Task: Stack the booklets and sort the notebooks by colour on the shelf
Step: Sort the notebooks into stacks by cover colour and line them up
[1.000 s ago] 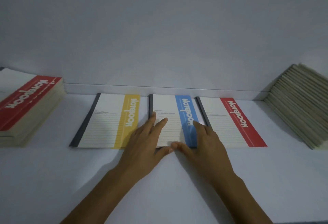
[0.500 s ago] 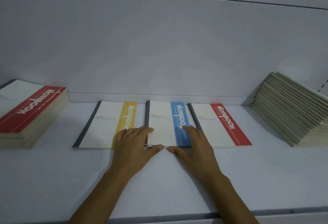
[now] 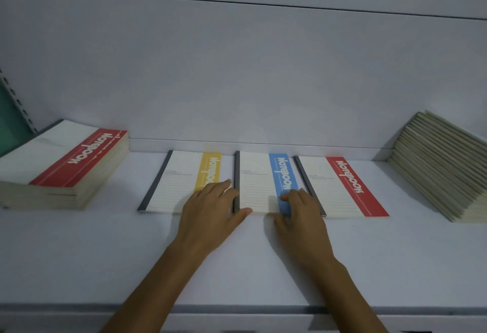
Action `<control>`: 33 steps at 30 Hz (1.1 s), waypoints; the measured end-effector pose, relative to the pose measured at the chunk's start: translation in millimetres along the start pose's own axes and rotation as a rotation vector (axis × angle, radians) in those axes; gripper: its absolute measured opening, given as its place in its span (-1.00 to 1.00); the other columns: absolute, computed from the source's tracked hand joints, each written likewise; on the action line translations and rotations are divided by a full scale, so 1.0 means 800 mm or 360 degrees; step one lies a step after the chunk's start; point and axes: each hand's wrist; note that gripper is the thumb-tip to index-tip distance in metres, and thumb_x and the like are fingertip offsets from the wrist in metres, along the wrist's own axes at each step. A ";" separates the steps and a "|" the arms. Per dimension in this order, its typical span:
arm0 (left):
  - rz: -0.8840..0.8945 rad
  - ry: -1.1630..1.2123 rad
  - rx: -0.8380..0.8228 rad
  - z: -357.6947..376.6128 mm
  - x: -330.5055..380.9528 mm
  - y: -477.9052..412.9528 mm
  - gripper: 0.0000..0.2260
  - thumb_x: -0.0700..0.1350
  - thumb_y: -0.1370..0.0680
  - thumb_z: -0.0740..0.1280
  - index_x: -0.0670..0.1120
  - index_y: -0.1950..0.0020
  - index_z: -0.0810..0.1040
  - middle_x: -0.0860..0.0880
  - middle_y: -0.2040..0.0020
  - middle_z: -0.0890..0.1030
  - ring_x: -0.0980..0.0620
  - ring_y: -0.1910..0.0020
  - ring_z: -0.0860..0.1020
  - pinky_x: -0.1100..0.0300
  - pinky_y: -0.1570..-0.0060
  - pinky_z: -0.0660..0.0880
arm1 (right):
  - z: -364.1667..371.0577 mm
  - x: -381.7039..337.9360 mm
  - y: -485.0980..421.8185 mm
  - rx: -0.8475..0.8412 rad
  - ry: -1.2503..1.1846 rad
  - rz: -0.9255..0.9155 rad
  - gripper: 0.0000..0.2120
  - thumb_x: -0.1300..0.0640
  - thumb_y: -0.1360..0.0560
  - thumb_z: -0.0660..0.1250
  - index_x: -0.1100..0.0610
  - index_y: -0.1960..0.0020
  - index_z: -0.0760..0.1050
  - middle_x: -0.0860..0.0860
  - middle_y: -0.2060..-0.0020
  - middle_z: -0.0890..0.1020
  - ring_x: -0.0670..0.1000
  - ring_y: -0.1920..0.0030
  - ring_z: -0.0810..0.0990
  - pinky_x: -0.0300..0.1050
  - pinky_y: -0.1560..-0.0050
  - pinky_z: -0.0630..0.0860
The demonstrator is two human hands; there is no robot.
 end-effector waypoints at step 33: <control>0.0144 -0.0465 0.0105 -0.191 -0.308 0.109 -0.61 -0.13 -0.33 0.55 -0.08 -0.14 0.62 -0.09 -0.08 0.66 -0.10 -0.05 0.64 -0.03 0.00 0.55 | 0.188 -0.325 -0.005 -0.0473 -0.1140 0.0517 -0.65 -0.11 -0.54 0.27 0.01 -0.27 0.45 -0.11 -0.15 0.53 -0.17 -0.10 0.50 -0.38 -0.05 0.43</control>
Point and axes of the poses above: each hand's wrist, its own y-axis away from the middle knuckle, its own z-axis out of the palm, x = y × z
